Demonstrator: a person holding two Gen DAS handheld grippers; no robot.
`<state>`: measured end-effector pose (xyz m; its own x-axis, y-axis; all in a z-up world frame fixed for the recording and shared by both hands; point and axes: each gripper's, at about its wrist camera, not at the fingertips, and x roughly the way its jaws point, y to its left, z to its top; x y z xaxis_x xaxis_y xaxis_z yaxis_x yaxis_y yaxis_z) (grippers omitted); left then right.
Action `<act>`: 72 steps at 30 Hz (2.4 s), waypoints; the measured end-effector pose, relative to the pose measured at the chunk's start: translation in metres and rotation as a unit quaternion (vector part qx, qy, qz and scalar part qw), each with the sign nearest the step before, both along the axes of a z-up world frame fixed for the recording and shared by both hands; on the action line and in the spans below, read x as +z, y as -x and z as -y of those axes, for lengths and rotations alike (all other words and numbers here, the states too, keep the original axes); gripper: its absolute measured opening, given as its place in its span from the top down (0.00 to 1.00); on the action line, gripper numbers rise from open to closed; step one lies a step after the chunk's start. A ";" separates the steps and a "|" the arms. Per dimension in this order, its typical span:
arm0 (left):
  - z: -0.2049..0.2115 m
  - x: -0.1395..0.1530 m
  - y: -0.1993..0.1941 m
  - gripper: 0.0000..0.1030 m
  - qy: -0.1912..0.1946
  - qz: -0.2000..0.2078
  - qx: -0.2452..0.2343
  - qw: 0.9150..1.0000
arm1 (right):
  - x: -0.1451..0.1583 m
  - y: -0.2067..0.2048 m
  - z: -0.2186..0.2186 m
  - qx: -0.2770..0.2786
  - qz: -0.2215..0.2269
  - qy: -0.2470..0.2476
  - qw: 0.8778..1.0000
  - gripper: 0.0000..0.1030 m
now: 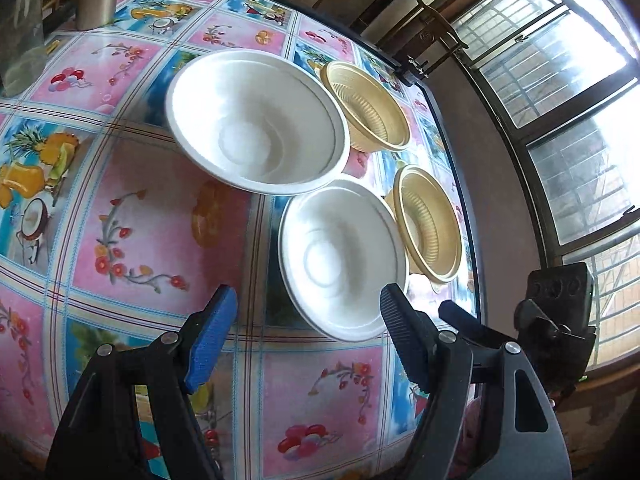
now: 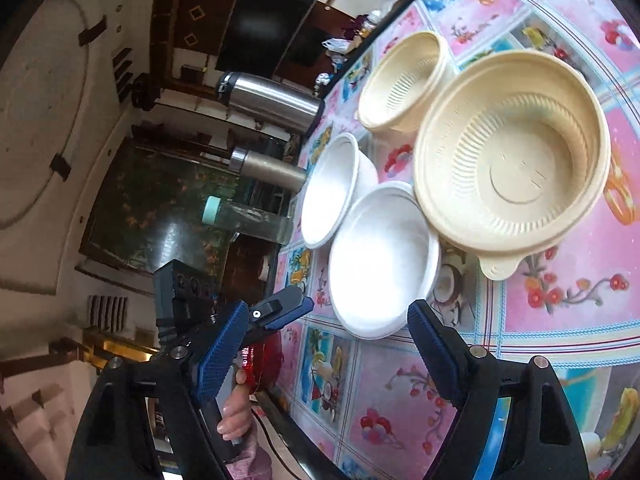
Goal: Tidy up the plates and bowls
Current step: 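Move both grippers toward the rim of the white paper plate, then close the left gripper on the white plate rim while the right gripper closes beside it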
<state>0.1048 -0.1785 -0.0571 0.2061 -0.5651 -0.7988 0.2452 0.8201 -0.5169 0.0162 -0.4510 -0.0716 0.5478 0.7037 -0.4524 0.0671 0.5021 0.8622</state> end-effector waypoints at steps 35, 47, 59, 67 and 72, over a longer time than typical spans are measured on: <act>0.010 -0.019 -0.016 0.84 -0.013 0.013 0.014 1.000 | -0.044 -0.019 -0.006 -0.101 -0.070 0.082 0.989 0.81; 0.007 -0.026 -0.014 0.93 -0.023 0.012 0.016 1.000 | -0.043 -0.022 -0.009 -0.098 -0.065 0.100 0.988 0.92; -0.009 -0.026 -0.001 0.93 -0.012 0.000 0.026 1.000 | -0.042 -0.018 -0.021 -0.086 -0.060 0.120 0.987 0.92; -0.038 -0.026 0.020 0.93 -0.007 -0.004 0.036 0.999 | -0.044 -0.006 -0.044 -0.065 -0.046 0.114 0.990 0.93; -0.065 -0.025 0.034 0.93 -0.002 -0.008 0.051 0.999 | -0.046 -0.001 -0.070 -0.039 -0.031 0.112 0.992 0.93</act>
